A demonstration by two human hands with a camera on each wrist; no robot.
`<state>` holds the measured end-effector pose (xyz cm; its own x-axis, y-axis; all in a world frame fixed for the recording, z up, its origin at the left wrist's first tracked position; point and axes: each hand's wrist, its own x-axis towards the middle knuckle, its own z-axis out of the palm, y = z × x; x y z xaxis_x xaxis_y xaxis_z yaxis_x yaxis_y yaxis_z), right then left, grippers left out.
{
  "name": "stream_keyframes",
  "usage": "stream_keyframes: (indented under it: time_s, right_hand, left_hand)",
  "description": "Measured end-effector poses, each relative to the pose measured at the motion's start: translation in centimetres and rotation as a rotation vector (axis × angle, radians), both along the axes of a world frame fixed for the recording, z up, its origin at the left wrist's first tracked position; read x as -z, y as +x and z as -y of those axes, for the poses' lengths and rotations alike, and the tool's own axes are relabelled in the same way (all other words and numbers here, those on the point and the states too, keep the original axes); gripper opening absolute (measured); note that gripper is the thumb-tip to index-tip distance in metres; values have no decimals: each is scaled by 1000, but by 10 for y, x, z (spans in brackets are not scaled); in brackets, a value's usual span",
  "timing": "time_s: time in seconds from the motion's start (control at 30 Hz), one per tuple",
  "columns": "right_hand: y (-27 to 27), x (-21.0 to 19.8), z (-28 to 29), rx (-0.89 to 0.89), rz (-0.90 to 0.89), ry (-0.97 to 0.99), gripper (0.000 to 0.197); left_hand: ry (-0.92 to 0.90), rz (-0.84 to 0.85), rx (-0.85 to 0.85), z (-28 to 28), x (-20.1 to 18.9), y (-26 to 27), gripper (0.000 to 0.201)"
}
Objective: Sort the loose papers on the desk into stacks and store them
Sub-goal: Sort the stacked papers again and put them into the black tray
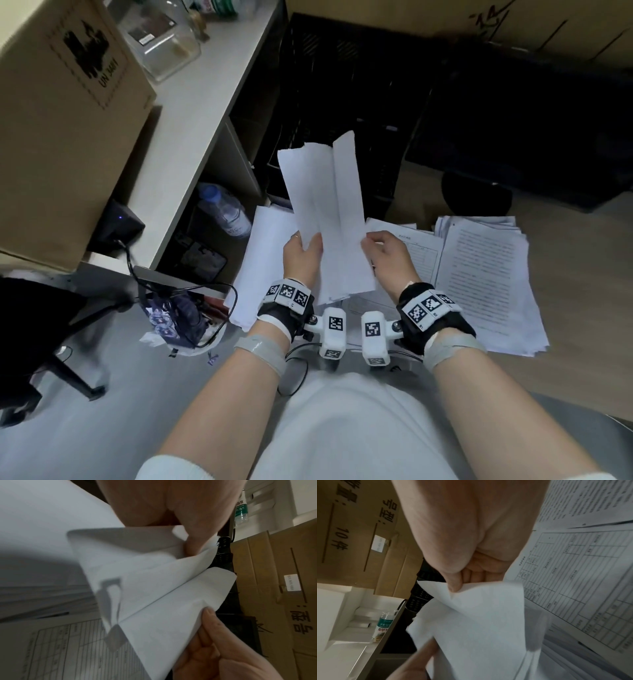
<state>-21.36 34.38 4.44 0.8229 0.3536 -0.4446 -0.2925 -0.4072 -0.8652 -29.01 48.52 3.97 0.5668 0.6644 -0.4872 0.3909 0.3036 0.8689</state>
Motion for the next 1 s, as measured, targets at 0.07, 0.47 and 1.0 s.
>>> stream_keyframes:
  time_s: [0.07,0.47,1.0]
  right_hand:
    - [3,-5,0,-30,18,4,15]
    - [20,35,47,116,28,-411,32]
    - [-58,99,-35,-231,-239,-289,35]
  left_hand:
    - [-100,-9,26,3,-4,6,38]
    - [343,-182,-163,-6,-4,-30,7]
    - [306,-205,-152,-41,25,-89,45]
